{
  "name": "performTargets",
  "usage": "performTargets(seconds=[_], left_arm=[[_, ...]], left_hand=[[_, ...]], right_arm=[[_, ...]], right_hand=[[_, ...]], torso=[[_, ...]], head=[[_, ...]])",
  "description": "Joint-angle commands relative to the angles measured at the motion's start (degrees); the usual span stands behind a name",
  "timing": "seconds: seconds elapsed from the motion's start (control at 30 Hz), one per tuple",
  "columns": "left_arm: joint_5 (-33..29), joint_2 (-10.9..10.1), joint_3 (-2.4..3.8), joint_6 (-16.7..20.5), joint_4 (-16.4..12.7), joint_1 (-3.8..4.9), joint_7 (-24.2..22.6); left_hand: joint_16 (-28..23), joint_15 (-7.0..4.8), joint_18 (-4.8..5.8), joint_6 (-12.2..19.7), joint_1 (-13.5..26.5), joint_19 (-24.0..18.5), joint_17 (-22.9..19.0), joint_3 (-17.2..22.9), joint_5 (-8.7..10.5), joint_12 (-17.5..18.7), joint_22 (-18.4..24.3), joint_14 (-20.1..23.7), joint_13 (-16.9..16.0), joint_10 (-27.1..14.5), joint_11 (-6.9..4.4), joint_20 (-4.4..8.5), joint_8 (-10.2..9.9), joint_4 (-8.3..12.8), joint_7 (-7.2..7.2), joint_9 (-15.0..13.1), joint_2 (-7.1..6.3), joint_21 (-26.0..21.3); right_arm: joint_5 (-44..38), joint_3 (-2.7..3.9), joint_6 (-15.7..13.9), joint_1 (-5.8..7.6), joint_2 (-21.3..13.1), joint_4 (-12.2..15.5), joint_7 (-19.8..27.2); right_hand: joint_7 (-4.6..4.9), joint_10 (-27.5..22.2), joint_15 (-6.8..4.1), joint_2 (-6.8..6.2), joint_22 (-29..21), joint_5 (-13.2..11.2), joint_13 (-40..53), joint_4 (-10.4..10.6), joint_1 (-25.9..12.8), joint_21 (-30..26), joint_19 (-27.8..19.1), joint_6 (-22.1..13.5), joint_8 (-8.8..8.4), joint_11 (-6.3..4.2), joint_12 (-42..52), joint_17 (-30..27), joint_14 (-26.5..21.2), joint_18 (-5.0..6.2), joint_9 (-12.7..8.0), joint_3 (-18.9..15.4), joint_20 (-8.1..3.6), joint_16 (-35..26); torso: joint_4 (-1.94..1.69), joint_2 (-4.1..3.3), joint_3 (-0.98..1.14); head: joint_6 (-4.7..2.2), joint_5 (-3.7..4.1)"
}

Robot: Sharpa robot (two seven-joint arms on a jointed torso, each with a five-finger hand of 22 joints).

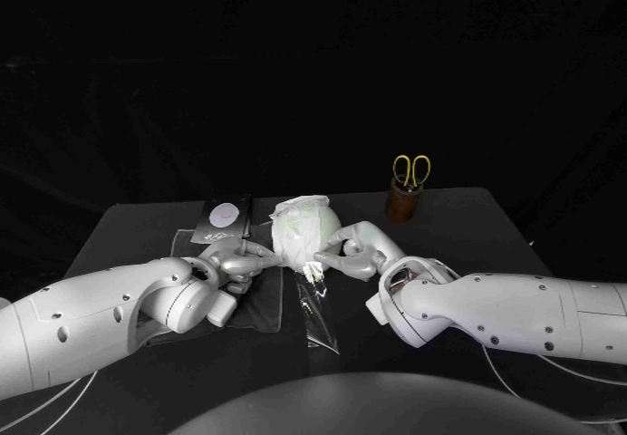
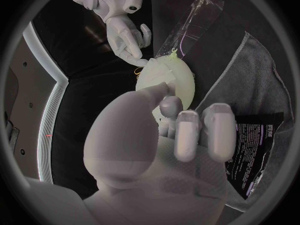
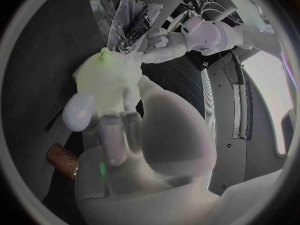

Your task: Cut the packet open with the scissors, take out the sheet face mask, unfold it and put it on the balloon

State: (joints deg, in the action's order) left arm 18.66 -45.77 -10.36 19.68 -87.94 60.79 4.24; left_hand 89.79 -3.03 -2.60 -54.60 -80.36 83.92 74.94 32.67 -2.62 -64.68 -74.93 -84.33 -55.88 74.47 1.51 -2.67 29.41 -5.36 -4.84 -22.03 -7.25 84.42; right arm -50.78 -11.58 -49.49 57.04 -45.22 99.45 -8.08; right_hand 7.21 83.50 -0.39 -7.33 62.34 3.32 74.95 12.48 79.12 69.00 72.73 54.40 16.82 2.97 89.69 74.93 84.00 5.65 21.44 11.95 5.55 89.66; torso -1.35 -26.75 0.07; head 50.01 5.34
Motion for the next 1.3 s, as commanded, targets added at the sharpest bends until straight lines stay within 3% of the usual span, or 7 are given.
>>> performTargets(seconds=[0.03,0.4,0.67,0.9,1.3], left_arm=[[-0.2,0.1,0.05,-0.6,-0.1,0.02,-0.3],[-0.3,0.2,0.05,-0.8,0.0,0.02,-0.4],[-0.4,0.1,0.05,-0.9,-0.1,0.02,-0.4],[-0.3,0.0,0.05,-1.1,0.0,0.02,0.4],[0.2,-0.4,0.05,-1.1,0.6,0.03,2.0]], left_hand=[[0.2,-0.15,0.37,0.0,0.3,0.5,15.1,1.9,-0.17,0.2,-6.5,-5.7,-0.1,1.6,-1.24,0.31,0.1,1.4,-0.07,-6.4,0.32,0.3],[0.2,-0.15,0.37,0.0,0.3,0.5,15.1,1.9,-0.17,0.2,-6.5,-5.7,-0.1,1.6,-1.24,0.31,0.1,1.4,-0.07,-6.4,0.32,0.3],[0.2,-0.15,0.38,0.0,0.5,0.5,15.1,2.1,-0.17,0.3,-6.5,-5.7,0.0,1.6,-1.23,0.31,0.2,1.6,-0.09,-6.5,0.19,0.3],[0.2,-0.15,0.36,0.0,0.7,0.5,15.1,2.4,-0.19,0.4,-6.4,-5.7,0.1,1.5,-1.24,0.32,0.2,1.9,-0.09,-6.6,0.06,0.3],[0.2,-0.16,0.35,0.0,0.9,0.4,15.1,2.8,-0.19,0.6,-6.4,-5.7,0.3,1.4,-1.23,0.32,0.3,2.1,-0.11,-6.7,-0.08,0.2]], right_arm=[[-2.9,0.07,-0.5,-0.01,-0.2,0.4,-0.2],[-4.3,0.14,1.1,0.00,0.3,-0.9,-3.1],[-5.1,0.14,1.2,0.01,0.2,-1.2,-4.1],[-6.3,0.14,0.9,0.01,0.5,-1.8,-4.7],[-7.0,0.15,1.4,0.04,1.0,-3.0,-5.3]], right_hand=[[0.26,6.5,-0.36,-0.26,0.5,-0.2,15.0,-0.8,1.3,0.4,0.2,0.3,-0.48,-0.07,0.3,15.1,6.0,0.48,-0.1,0.0,-0.07,0.3],[0.29,6.5,-0.35,-0.28,1.6,-0.1,15.0,-1.8,2.4,1.2,0.8,0.6,-0.75,-0.04,0.3,15.1,6.0,0.26,-0.3,0.4,-0.09,0.3],[0.27,6.5,-0.34,0.06,1.9,-0.1,15.0,-1.7,2.3,1.5,1.0,0.8,-0.75,-0.05,0.3,15.1,6.0,0.20,-0.3,0.5,-0.08,0.3],[0.20,6.5,-0.38,0.51,2.1,-0.1,15.0,-1.7,2.3,1.6,1.1,1.1,-0.82,-0.10,0.3,15.1,6.0,0.18,-0.4,0.8,-0.10,0.3],[0.19,6.5,-0.39,0.64,2.2,-0.2,15.0,-1.7,2.3,1.6,1.1,1.1,-0.87,-0.12,0.3,15.1,6.0,0.18,-0.4,0.9,-0.10,0.3]], torso=[[0.01,0.03,0.01],[-0.04,-0.04,0.01],[0.02,0.01,-0.16],[-0.09,0.00,0.04],[-0.01,0.02,0.02]], head=[[-0.01,0.06],[-0.01,0.09],[-0.01,-0.06],[-0.01,-0.15],[-0.01,-0.19]])
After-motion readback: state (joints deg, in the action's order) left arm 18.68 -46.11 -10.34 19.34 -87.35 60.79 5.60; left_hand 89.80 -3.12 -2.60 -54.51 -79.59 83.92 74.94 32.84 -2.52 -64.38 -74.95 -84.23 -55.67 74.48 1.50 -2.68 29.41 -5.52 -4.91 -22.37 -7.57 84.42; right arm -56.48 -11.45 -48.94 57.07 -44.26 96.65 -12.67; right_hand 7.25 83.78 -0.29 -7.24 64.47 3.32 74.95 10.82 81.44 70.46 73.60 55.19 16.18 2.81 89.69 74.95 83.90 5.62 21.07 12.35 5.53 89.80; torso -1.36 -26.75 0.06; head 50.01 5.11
